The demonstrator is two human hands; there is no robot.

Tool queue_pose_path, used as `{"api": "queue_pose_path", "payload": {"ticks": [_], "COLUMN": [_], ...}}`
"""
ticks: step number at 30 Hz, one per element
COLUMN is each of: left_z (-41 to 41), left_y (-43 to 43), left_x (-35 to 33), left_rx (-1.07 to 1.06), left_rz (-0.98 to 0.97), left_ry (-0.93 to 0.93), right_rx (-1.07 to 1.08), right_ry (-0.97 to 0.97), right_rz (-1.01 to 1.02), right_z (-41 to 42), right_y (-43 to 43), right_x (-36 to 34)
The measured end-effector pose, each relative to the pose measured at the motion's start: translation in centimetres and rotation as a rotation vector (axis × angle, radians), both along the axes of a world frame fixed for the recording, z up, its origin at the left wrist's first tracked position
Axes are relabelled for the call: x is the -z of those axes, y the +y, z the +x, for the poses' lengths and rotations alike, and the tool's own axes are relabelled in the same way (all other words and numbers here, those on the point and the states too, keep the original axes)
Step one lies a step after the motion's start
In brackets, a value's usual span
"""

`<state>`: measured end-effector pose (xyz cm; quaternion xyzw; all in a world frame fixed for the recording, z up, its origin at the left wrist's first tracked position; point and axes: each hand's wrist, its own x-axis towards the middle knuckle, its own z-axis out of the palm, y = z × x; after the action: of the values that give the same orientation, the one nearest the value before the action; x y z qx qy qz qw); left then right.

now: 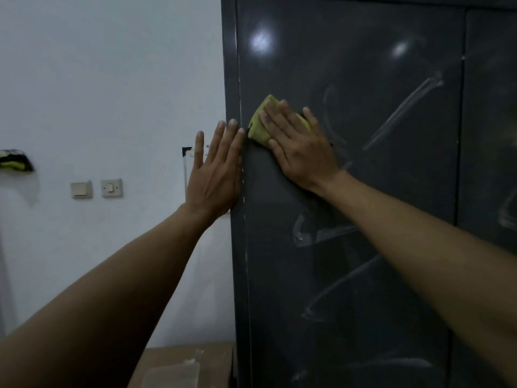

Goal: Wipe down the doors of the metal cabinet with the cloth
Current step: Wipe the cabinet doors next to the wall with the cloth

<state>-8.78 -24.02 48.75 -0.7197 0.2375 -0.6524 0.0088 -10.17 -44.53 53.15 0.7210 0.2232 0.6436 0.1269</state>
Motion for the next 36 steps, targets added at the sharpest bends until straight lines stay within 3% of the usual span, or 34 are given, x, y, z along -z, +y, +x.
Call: {"api": "queue_pose_path", "payload": {"ticks": [3,8,13,20,25,31,36], "left_z": [-0.2,-0.5,-0.5,-0.3,-0.2,-0.5,-0.7], "left_y": [0.3,1.0,0.4,0.7,0.7,0.7,-0.1], "left_x": [1.3,3.4,3.9,5.4,5.4,5.9,4.6], "left_rx": [0.001,0.029,0.017,0.001,-0.041,-0.089,-0.067], "left_rz": [0.070,0.081,0.114,0.189,0.195,0.283,0.445], "left_ry": [0.003,0.034,0.031,-0.007,-0.017,-0.006,-0.015], "right_rx": [-0.038,0.033,-0.016,-0.008,-0.049,-0.075,-0.122], "right_ry": [-0.014,-0.021,-0.050,-0.051,-0.048,-0.026,0.015], "right_rz": [0.056,-0.137,-0.005,-0.344,-0.095,-0.383,-0.192], "right_z": [0.4,0.3,0.3,0.4,0.7,0.6,0.2], "right_y": [1.0,-0.7,0.4,-1.8,-0.4,-1.4,0.0], "right_x": [2.7,5.4,6.8,10.4,12.6,16.3,19.0]}}
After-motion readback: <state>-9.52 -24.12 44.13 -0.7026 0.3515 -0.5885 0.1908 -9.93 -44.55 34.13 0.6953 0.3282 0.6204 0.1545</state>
